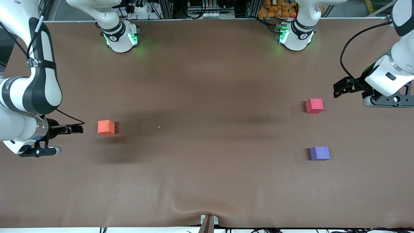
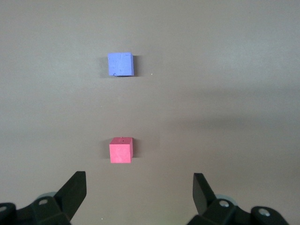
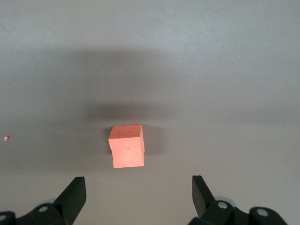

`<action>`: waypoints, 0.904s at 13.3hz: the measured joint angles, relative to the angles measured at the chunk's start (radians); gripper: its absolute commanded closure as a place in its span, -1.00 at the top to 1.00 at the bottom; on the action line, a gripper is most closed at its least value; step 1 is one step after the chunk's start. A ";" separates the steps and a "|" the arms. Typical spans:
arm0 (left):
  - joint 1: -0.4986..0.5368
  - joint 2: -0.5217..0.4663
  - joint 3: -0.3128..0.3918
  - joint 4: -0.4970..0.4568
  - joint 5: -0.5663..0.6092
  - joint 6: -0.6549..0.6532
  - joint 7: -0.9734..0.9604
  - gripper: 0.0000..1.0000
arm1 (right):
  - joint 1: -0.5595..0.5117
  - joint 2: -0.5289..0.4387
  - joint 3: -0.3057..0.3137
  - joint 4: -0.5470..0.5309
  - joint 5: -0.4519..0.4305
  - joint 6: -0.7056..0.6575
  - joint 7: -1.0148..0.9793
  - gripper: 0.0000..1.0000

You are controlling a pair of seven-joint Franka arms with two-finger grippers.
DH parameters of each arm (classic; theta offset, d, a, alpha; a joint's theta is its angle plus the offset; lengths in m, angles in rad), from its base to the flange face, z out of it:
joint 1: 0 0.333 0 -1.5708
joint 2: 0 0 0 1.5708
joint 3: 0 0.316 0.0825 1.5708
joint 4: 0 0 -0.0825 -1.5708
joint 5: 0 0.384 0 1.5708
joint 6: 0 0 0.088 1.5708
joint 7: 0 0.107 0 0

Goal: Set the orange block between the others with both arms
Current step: 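Reach the open right gripper down over the orange cube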

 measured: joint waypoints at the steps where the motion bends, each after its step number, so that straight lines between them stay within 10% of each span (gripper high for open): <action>1: 0.000 0.000 -0.001 0.000 0.000 0.000 0.000 1.00 | -0.004 0.009 -0.003 -0.008 0.000 0.005 0.000 1.00; 12: 0.000 0.001 -0.002 -0.014 0.000 0.000 0.000 1.00 | 0.036 0.137 0.008 -0.125 0.036 0.147 -0.004 1.00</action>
